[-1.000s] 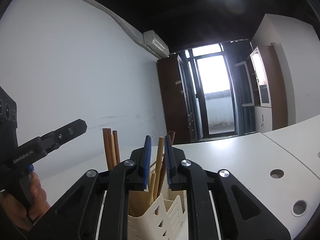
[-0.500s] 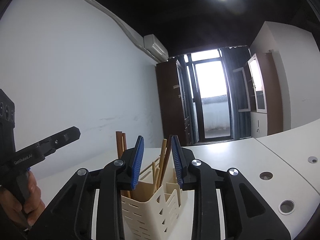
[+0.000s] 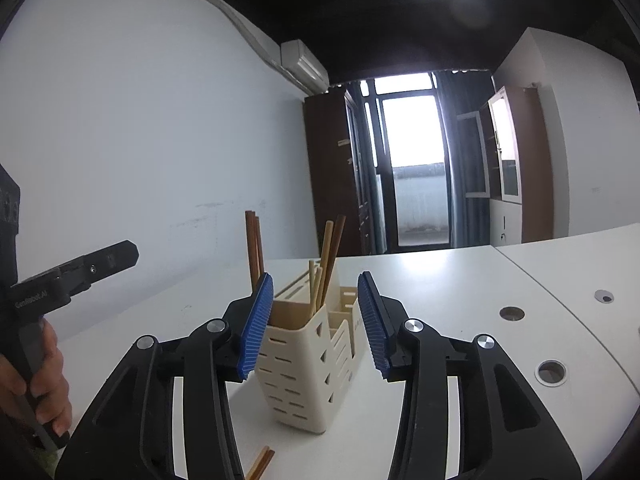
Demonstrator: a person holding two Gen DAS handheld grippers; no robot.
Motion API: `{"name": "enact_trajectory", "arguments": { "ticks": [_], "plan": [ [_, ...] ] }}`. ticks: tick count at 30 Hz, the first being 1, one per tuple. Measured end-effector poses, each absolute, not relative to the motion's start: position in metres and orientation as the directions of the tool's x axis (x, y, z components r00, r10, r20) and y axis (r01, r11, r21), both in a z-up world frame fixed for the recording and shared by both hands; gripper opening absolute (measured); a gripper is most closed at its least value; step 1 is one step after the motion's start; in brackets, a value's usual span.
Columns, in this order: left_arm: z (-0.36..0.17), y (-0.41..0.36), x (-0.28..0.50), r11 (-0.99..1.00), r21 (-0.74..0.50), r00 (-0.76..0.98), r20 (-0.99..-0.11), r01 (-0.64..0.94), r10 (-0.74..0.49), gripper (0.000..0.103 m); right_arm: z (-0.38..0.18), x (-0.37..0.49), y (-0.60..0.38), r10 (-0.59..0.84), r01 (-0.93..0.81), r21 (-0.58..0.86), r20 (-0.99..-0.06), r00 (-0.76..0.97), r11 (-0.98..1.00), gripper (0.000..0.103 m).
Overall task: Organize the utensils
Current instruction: 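Move both open tools down to the last chopsticks beside the holder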
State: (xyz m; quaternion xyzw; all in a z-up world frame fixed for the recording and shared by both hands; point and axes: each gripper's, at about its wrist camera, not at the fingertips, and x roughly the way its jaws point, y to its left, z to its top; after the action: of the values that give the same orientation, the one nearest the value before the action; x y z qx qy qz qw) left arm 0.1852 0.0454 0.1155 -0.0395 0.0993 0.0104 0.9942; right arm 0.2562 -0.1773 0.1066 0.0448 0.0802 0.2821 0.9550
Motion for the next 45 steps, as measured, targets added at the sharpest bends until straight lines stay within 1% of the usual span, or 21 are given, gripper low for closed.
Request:
{"name": "enact_trajectory", "arguments": {
  "ticks": [2,6,8,11,14,19,21,25,30,45],
  "plan": [
    [0.111,0.048,0.18,0.996,-0.084,0.976,-0.217,-0.039,0.02,0.06,0.101,0.257,-0.174,0.551,-0.536,0.132,-0.164,0.818,0.834,0.048],
    [0.103,0.055,0.178,0.988,-0.15,0.956,-0.293,-0.045,-0.001,0.06,0.089,0.258,-0.169,0.555,-0.538,0.139,-0.237,0.797,0.832,0.05],
    [0.098,0.053,0.175,0.989,-0.139,0.952,-0.307,-0.052,0.007,0.061,0.083,0.258,-0.168,0.549,-0.529,0.148,-0.26,0.794,0.836,0.05],
    [0.09,0.055,0.172,0.988,-0.141,0.945,-0.328,-0.059,0.009,0.065,0.072,0.261,-0.164,0.543,-0.524,0.148,-0.311,0.78,0.839,0.05],
    [0.08,0.058,0.172,0.986,-0.15,0.932,-0.363,-0.065,0.007,0.066,0.06,0.262,-0.158,0.543,-0.528,0.151,-0.364,0.757,0.836,0.05],
    [0.063,0.064,0.171,0.985,-0.147,0.913,-0.407,-0.092,0.025,0.067,0.042,0.262,-0.147,0.541,-0.538,0.145,-0.439,0.717,0.831,0.054],
    [0.059,0.067,0.173,0.984,-0.146,0.904,-0.427,-0.102,0.03,0.069,0.037,0.263,-0.142,0.536,-0.539,0.141,-0.464,0.705,0.83,0.055],
    [0.047,0.072,0.178,0.986,-0.112,0.875,-0.481,-0.126,0.058,0.071,0.029,0.266,-0.134,0.529,-0.544,0.136,-0.513,0.677,0.828,0.059],
    [0.038,0.08,0.178,0.983,-0.118,0.858,-0.509,-0.143,0.064,0.071,0.015,0.268,-0.123,0.506,-0.547,0.117,-0.574,0.644,0.829,0.06],
    [0.034,0.084,0.179,0.982,-0.118,0.842,-0.535,-0.147,0.062,0.073,-0.021,0.273,-0.096,0.419,-0.553,0.059,-0.722,0.551,0.831,0.06]
  ]
}}
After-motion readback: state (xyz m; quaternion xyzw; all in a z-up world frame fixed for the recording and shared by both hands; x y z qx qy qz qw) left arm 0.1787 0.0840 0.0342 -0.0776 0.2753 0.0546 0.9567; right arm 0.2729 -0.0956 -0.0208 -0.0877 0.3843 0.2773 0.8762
